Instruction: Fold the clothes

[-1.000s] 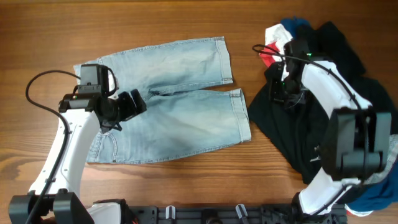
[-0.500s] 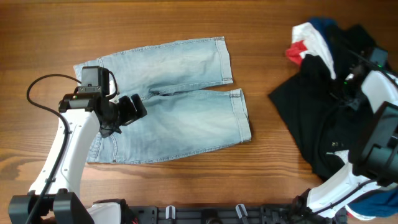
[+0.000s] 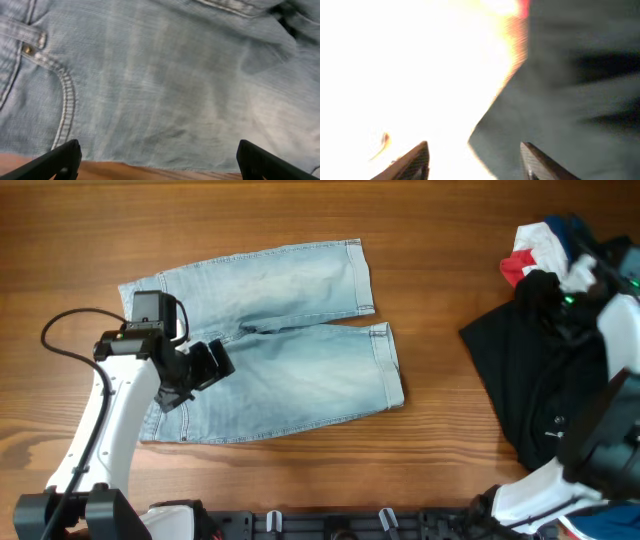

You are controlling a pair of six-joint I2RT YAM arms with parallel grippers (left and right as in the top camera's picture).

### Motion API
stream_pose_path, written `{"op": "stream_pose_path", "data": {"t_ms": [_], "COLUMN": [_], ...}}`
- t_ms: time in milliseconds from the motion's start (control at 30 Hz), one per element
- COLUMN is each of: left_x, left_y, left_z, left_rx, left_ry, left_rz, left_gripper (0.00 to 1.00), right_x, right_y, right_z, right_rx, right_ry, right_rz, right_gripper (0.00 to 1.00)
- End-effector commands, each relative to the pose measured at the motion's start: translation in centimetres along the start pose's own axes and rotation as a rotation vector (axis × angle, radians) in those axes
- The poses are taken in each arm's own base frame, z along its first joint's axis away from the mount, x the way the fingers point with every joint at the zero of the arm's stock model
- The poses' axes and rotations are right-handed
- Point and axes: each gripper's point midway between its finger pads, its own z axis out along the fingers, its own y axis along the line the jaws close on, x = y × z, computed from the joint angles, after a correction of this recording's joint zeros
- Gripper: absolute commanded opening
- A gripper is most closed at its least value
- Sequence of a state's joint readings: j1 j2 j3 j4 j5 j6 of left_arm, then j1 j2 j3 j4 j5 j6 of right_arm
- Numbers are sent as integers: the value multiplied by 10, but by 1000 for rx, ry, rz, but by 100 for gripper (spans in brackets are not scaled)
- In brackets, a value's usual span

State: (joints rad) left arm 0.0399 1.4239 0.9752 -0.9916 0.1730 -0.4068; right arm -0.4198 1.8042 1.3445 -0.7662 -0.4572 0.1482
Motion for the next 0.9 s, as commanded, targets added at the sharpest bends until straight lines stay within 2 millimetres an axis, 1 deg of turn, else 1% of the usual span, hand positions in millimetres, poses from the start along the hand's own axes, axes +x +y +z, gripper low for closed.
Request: {"op": "stream_pose_path", "data": {"t_ms": [0, 100, 133, 200, 267, 367, 433, 500, 567, 633, 667, 767, 800, 867], "left_x": [-5, -9, -10, -10, -10, -7, -5, 0, 11, 23, 25, 37, 38, 32], "left_y": [19, 38, 50, 66, 80, 104, 120, 129, 134, 139, 141, 146, 146, 149], "left_z": [-2, -6, -8, -11, -13, -21, -30, -37, -38, -30, -25, 0, 6, 21], "left_rx": [-33, -45, -53, -78, -85, -90, -83, -69, -65, -62, -60, -56, -48, -31], "left_ry": [-5, -1, 6, 7, 15, 16, -15, -54, -75, -94, -101, -88, -89, -134], "left_rz": [-133, -211, -259, -316, -380, -486, -549, -574, -600, -650, -657, -728, -729, -720], "left_gripper": [100, 100, 100, 100, 100, 100, 100, 100, 100, 100, 100, 98, 97, 95], "right_x": [18, 55, 77, 99, 114, 132, 144, 153, 161, 170, 174, 185, 187, 190], "right_y": [73, 92, 101, 106, 101, 110, 116, 120, 119, 120, 118, 115, 116, 119], "right_z": [-37, -38, -33, -26, -21, -18, -19, -20, -20, -17, -15, -12, -11, -10], "right_rx": [-17, 41, 48, 69, 142, 142, 147, 149, 174, 179, 196, 226, 226, 224], "right_ry": [-30, 66, 132, 192, 206, 212, 216, 229, 246, 265, 268, 285, 288, 290], "right_rz": [-238, -305, -332, -338, -286, -301, -315, -322, -318, -335, -335, -354, -359, -361], "right_gripper": [63, 64, 61, 55, 55, 56, 56, 57, 57, 57, 57, 57, 57, 58]}}
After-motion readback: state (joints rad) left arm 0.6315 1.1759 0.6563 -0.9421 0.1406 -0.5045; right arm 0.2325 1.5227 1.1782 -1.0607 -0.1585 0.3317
